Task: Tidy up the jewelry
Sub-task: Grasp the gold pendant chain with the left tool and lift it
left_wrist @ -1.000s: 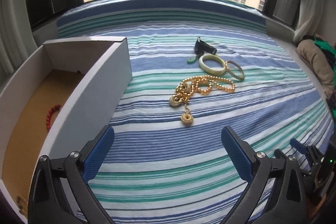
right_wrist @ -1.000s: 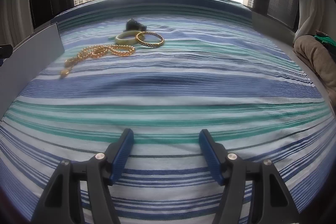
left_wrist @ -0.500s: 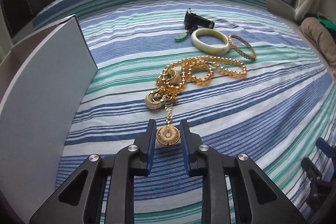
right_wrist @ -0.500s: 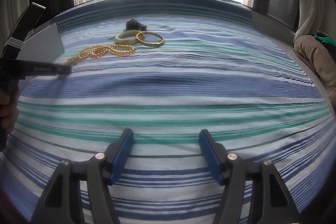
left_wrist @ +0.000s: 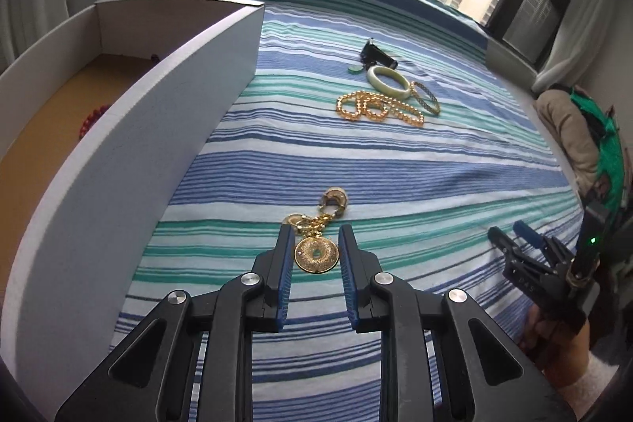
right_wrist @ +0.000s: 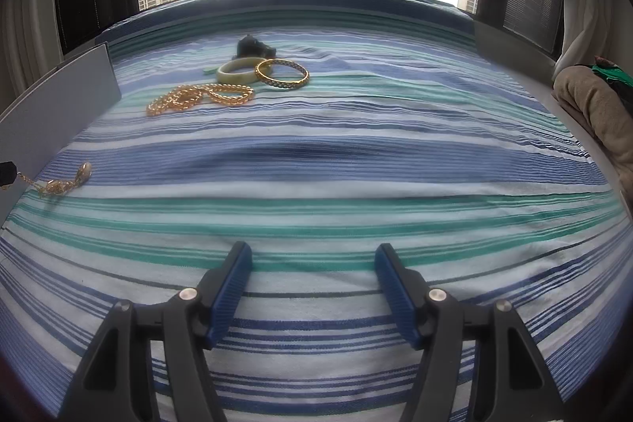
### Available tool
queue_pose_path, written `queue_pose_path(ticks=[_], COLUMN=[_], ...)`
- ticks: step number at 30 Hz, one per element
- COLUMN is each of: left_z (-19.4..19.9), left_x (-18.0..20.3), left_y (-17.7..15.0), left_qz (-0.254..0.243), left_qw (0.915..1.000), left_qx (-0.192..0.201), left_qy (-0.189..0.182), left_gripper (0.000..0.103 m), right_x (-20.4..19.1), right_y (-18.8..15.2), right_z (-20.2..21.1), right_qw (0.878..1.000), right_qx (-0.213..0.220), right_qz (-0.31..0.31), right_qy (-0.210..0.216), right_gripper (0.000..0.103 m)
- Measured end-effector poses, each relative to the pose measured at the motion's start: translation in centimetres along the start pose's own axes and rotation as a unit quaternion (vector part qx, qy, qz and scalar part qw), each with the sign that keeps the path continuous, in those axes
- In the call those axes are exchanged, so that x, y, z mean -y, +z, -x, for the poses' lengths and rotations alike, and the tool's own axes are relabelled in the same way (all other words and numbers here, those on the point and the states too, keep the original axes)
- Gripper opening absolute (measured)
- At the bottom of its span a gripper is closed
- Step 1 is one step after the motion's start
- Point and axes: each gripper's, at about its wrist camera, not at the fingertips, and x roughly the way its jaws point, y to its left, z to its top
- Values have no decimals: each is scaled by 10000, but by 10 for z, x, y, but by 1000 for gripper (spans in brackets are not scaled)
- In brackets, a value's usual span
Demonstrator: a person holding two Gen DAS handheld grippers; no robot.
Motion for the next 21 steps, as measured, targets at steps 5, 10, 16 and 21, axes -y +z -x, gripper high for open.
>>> queue_pose_path(ticks=[5, 10, 16, 21], left_z=[13, 9, 4, 3], left_x=[-7, -16, -26, -32], left_y=[2, -1, -12, -19], left_qz=[125, 279, 438, 516], left_qw=[9998, 9994, 9989, 9985], left_qx=[142, 119, 32, -30], left_qy=[53, 176, 173, 154], left_gripper=[21, 21, 21, 21], right_x=[8, 10, 2, 26], right_y=[12, 67, 147, 192], right_z=[-1, 11, -44, -100], right_qw=[9988, 9893, 9641, 9617], right_qx=[-348, -324, -1127, -1437], right_qz=[-114, -240, -646, -1461], right_qy=[314, 1401, 2315, 1822], right_gripper=[66, 66, 51, 45])
